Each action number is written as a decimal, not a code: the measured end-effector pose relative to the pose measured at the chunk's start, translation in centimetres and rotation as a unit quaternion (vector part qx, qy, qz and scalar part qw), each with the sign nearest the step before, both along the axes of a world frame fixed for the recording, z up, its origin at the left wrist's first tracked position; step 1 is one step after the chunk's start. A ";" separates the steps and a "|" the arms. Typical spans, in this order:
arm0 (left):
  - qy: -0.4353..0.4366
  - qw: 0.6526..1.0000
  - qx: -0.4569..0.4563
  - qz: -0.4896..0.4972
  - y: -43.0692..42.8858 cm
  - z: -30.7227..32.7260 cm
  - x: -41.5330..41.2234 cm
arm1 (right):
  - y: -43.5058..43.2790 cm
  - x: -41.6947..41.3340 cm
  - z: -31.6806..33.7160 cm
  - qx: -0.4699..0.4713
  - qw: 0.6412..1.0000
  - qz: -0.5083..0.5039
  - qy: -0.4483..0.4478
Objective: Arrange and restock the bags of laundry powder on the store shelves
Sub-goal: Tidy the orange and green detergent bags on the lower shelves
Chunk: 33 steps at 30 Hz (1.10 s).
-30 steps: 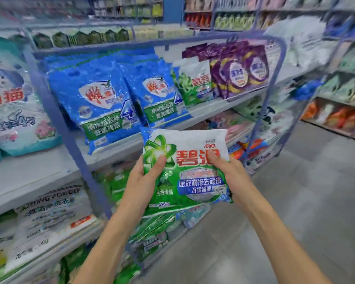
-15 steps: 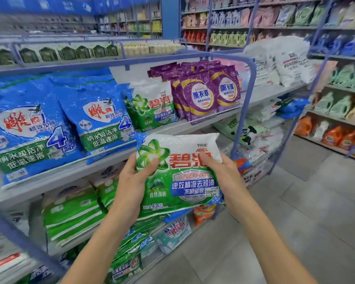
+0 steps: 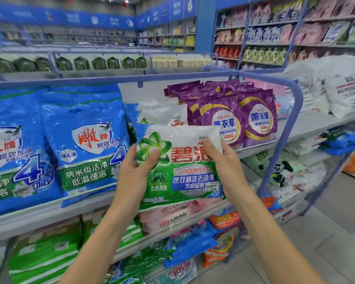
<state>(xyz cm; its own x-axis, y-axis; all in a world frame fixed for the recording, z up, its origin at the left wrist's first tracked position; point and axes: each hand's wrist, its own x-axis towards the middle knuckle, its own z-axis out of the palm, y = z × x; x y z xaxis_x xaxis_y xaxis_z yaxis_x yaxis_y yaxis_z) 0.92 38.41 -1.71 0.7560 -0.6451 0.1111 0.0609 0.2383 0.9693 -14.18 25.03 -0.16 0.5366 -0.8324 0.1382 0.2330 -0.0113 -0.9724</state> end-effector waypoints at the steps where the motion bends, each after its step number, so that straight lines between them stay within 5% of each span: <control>1: -0.008 1.000 -0.002 0.009 -1.1 0.0 1.0 | -0.9 0.7 0.5 -0.005 1.000 0.003 -0.005; 8: -0.054 0.994 -0.011 0.095 -7.9 2.3 5.6 | -7.9 8.3 2.1 -0.072 0.997 0.001 0.021; 13: -0.032 0.988 -0.001 0.153 -10.9 1.2 6.5 | -11.2 11.6 0.6 -0.026 0.999 0.020 0.024; 33: -0.037 0.951 -0.037 0.305 -12.7 1.3 6.4 | -13.2 13.1 -0.8 -0.014 0.999 0.051 -0.010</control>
<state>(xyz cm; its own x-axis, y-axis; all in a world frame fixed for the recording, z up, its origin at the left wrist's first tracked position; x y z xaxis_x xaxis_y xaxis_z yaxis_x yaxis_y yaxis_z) 7.29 25.73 -0.46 0.9753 -0.0770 0.2071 -0.1790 0.2743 0.9448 -1.09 11.87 -0.93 0.6145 -0.7698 0.1726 0.2546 -0.0136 -0.9669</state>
